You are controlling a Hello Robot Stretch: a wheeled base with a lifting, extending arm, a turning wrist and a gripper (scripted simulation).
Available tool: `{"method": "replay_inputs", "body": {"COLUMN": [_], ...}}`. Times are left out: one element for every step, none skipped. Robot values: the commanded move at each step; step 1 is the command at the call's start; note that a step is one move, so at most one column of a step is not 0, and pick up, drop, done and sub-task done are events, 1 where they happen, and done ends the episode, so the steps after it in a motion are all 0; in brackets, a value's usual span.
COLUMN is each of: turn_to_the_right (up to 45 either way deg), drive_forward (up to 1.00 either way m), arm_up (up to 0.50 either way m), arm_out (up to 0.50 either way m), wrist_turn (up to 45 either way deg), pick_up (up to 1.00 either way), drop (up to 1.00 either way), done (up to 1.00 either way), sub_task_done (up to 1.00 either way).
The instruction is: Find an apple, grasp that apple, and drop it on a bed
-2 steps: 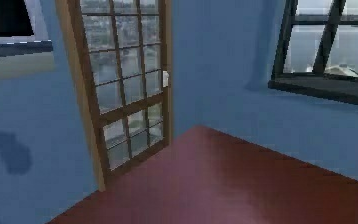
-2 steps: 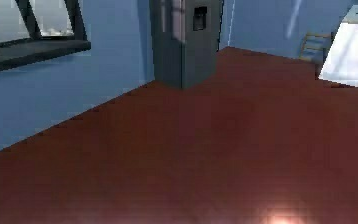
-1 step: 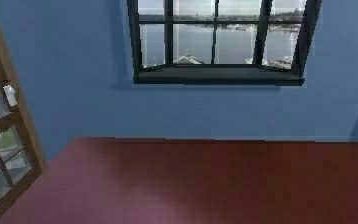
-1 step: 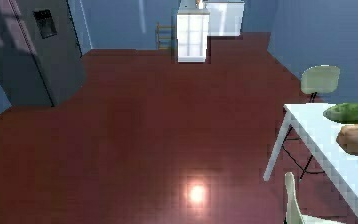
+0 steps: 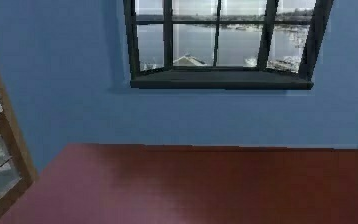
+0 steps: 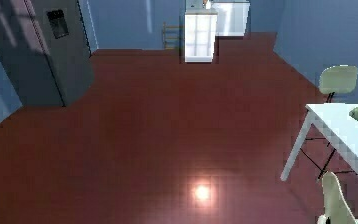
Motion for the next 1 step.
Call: {"method": "replay_inputs", "body": {"turn_to_the_right": [-45.0], "drive_forward": [0.00], "arm_up": [0.00], "arm_out": [0.00], "wrist_turn": [0.0], "pick_up": [0.00], "drop": [0.00], "done": [0.00], "sub_task_done": [0.00]}}
